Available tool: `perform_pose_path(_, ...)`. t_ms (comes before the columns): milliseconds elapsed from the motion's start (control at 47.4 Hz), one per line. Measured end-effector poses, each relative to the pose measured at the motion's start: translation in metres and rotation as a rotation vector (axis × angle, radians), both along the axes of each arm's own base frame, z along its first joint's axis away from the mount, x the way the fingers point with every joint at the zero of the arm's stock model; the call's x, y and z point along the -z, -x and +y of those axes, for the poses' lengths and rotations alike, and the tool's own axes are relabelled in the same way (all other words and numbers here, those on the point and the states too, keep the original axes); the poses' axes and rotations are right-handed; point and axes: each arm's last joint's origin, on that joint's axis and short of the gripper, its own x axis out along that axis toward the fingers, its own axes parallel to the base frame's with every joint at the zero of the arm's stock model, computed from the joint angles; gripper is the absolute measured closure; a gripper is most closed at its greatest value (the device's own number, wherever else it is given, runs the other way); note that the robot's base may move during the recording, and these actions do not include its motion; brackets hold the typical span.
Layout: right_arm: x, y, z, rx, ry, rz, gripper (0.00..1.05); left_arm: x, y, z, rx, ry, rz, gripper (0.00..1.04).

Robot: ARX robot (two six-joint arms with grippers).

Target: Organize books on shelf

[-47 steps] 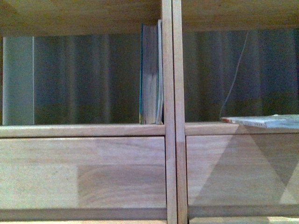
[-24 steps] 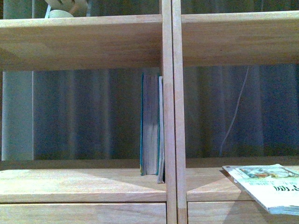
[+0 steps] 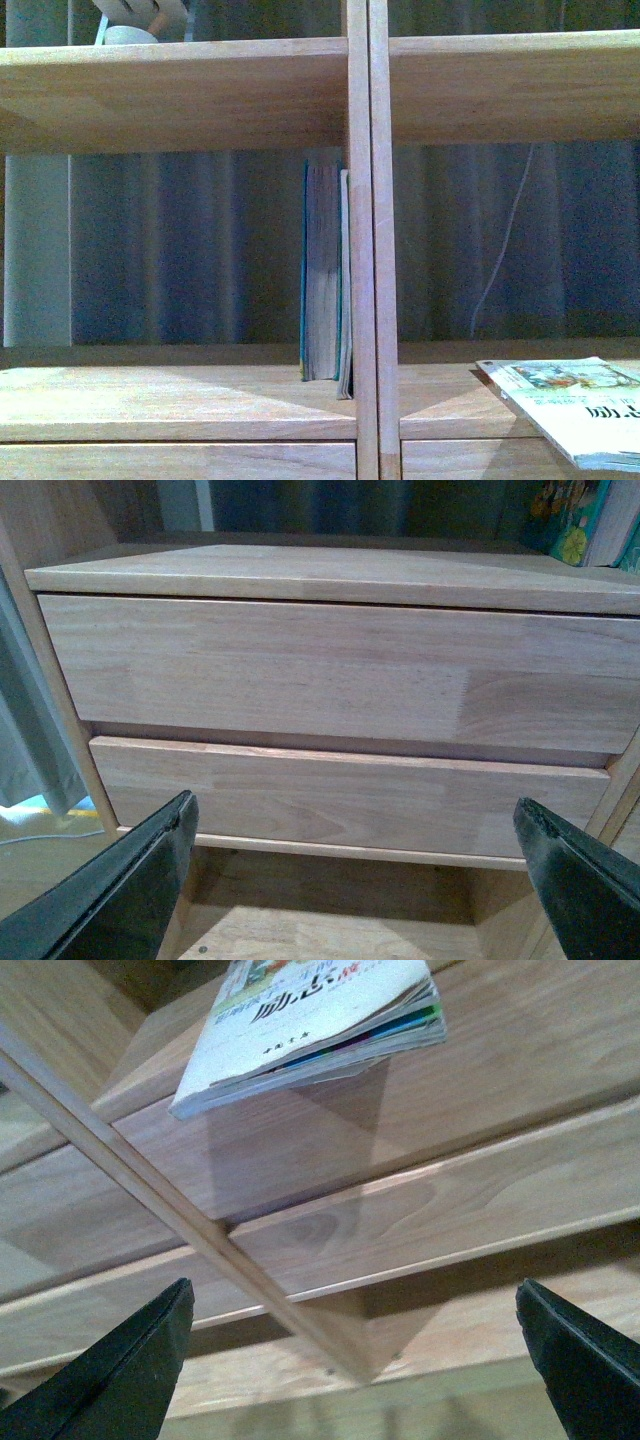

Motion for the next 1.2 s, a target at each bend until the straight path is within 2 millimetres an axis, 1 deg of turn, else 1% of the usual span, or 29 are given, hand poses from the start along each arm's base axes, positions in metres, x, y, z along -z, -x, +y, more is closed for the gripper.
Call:
perform_pose_path(63,-0.005,-0.013,-0.006,-0.001,-0.116,0.050,0.07,0.000,0.000,0.000,0.000,0.000,0.000,0.07)
perform_pose_path(84,-0.008,-0.020,-0.009,-0.002,-0.173,0.074,0.07,0.000,0.000,0.000,0.000,0.000,0.000,0.07)
perform_pose_path(106,-0.008,-0.021,-0.011,0.004,-0.185,0.078,0.07,0.000,0.000,0.000,0.000,0.000,0.000,0.07)
perform_pose_path(127,-0.011,-0.029,-0.014,0.009,-0.245,0.100,0.07,0.000,0.000,0.000,0.000,0.000,0.000,0.07)
perform_pose_path(190,-0.020,-0.056,-0.034,0.070,-0.435,0.147,0.07,0.000,0.000,0.000,0.000,0.000,0.000,0.07)
perform_pose_path(275,-0.026,-0.077,-0.048,0.122,-0.593,0.174,0.07,0.000,0.000,0.000,0.000,0.000,-0.001,0.07)
perform_pose_path(359,-0.040,-0.090,-0.053,0.134,-0.703,0.143,0.07,0.000,0.000,0.000,0.000,0.000,0.000,0.07)
perform_pose_path(465,-0.052,-0.104,-0.051,0.138,-0.806,0.135,0.07,0.000,0.000,0.000,0.000,0.000,0.000,0.07)
perform_pose_path(570,-0.050,-0.117,-0.045,0.153,-0.872,0.165,0.07,0.000,0.000,0.000,0.000,0.000,0.000,0.07)
perform_pose_path(866,-0.034,-0.137,-0.031,0.182,-0.942,0.228,0.07,0.000,0.000,0.000,0.000,0.000,0.000,0.07)
perform_pose_path(1204,-0.042,-0.161,-0.019,0.182,-0.941,0.216,0.07,0.000,0.000,0.000,0.000,0.000,0.000,0.07)
